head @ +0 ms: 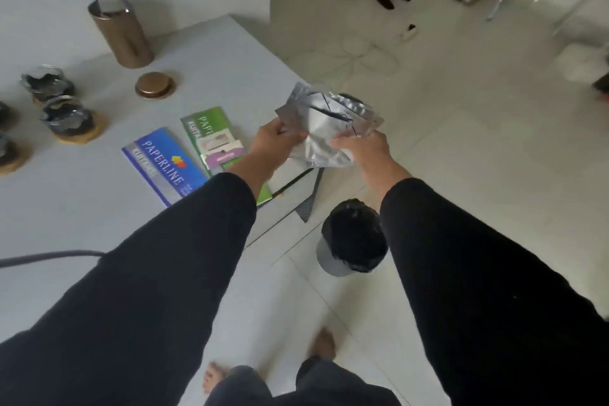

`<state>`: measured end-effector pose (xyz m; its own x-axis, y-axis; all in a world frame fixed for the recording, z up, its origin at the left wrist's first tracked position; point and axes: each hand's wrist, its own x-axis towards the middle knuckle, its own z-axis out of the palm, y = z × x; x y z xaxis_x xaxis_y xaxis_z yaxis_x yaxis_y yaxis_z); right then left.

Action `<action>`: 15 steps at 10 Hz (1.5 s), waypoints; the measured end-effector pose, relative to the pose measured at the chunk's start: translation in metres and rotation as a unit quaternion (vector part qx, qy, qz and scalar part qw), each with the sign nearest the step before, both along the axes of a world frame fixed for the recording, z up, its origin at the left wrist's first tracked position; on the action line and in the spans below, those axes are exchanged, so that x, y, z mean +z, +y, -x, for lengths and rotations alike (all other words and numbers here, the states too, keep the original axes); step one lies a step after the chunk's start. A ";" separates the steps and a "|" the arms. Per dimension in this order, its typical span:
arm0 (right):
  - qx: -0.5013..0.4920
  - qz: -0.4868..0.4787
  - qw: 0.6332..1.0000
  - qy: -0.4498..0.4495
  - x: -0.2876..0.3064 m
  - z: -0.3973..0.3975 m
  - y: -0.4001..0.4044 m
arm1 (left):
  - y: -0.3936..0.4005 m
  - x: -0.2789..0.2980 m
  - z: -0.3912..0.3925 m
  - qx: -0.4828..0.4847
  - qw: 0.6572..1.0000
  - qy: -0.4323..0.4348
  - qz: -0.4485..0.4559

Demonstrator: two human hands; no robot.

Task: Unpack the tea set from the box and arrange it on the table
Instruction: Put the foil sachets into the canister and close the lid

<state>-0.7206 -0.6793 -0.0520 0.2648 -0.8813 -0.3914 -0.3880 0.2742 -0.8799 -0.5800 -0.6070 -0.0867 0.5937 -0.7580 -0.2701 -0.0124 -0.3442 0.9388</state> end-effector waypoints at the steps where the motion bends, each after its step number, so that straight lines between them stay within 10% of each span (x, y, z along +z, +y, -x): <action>1: -0.078 -0.025 0.997 0.010 -0.029 0.055 -0.037 | -0.043 -0.025 0.060 -0.029 0.999 0.022 -0.038; 6: -0.169 -0.142 0.971 0.091 -0.257 0.155 -0.083 | -0.141 -0.226 0.161 -0.049 0.944 0.168 -0.278; 10: -0.146 -0.174 0.970 0.088 -0.372 0.170 -0.091 | -0.162 -0.360 0.172 -0.253 0.865 -0.047 -0.432; 15: -0.070 -0.094 0.990 0.075 -0.138 0.143 -0.096 | -0.136 -0.106 0.160 -0.239 0.904 -0.129 -0.329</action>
